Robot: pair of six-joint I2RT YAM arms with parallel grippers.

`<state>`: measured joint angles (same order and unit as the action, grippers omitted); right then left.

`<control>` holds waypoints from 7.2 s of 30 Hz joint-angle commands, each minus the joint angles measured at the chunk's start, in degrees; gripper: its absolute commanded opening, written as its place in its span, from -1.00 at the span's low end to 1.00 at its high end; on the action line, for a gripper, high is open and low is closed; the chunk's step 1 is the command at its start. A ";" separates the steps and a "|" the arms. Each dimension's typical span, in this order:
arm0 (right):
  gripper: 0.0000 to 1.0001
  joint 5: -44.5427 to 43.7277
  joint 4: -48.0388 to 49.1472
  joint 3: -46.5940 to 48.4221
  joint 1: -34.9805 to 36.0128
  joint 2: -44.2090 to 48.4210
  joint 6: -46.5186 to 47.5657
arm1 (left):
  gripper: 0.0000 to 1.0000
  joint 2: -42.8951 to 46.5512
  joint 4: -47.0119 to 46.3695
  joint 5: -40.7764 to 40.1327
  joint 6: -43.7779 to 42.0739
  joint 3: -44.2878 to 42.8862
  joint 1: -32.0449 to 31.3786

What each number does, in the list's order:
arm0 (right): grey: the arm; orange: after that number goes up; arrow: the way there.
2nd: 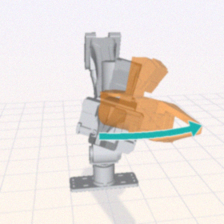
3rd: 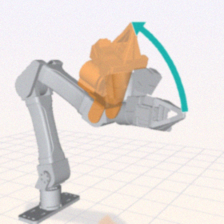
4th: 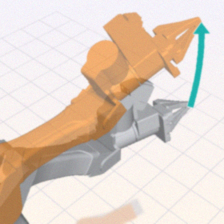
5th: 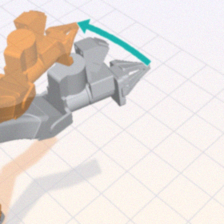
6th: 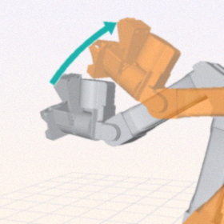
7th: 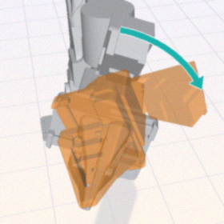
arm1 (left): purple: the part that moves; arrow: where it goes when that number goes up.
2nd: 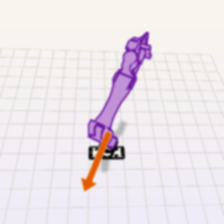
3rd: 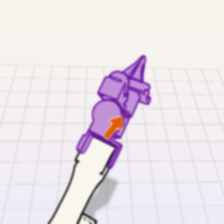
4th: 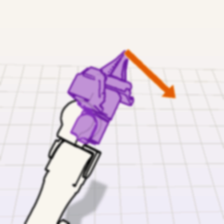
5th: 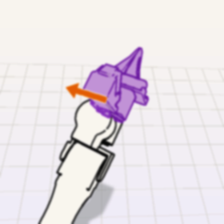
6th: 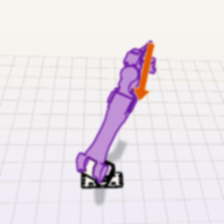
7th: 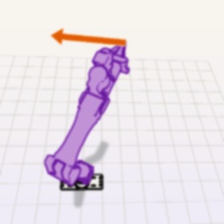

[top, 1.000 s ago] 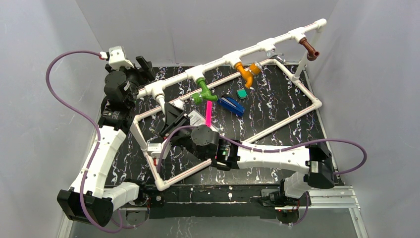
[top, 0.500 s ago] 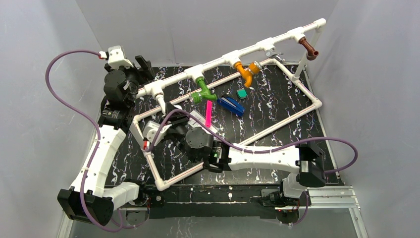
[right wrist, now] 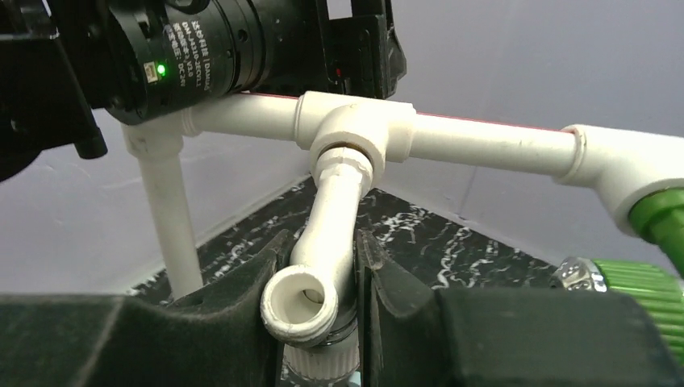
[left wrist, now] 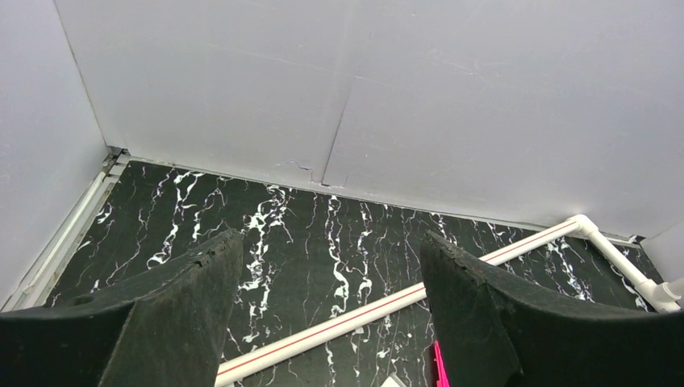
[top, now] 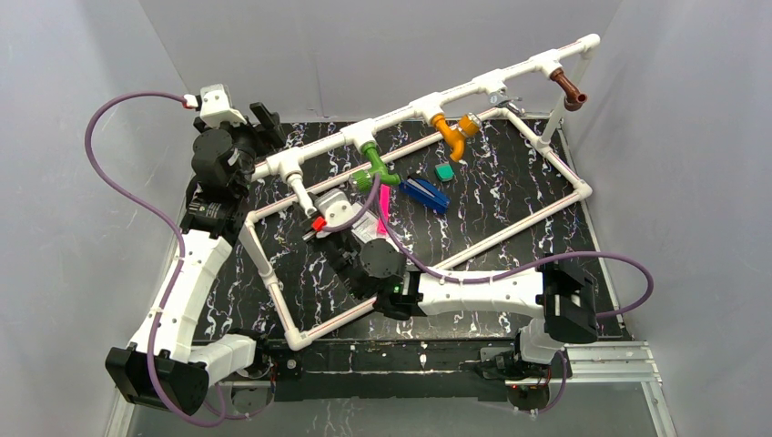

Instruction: Install the water faucets

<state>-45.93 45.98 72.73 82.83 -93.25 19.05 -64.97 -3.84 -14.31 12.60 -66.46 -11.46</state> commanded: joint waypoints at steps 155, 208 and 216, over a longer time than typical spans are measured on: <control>0.54 8.64 -14.89 -16.30 -4.42 24.33 -75.46 | 0.57 -6.22 20.54 -0.38 -0.12 7.92 0.67; 0.62 21.50 -28.69 -0.43 0.84 14.66 69.78 | 0.57 -7.36 20.71 -0.78 -0.30 7.74 0.66; 0.60 15.99 -23.43 4.76 0.76 7.12 72.53 | 0.57 -7.28 20.71 -0.65 -0.38 7.76 0.71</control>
<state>-25.74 15.40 72.64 83.33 -84.18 88.82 -64.88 -3.03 -14.11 12.56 -66.65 -11.70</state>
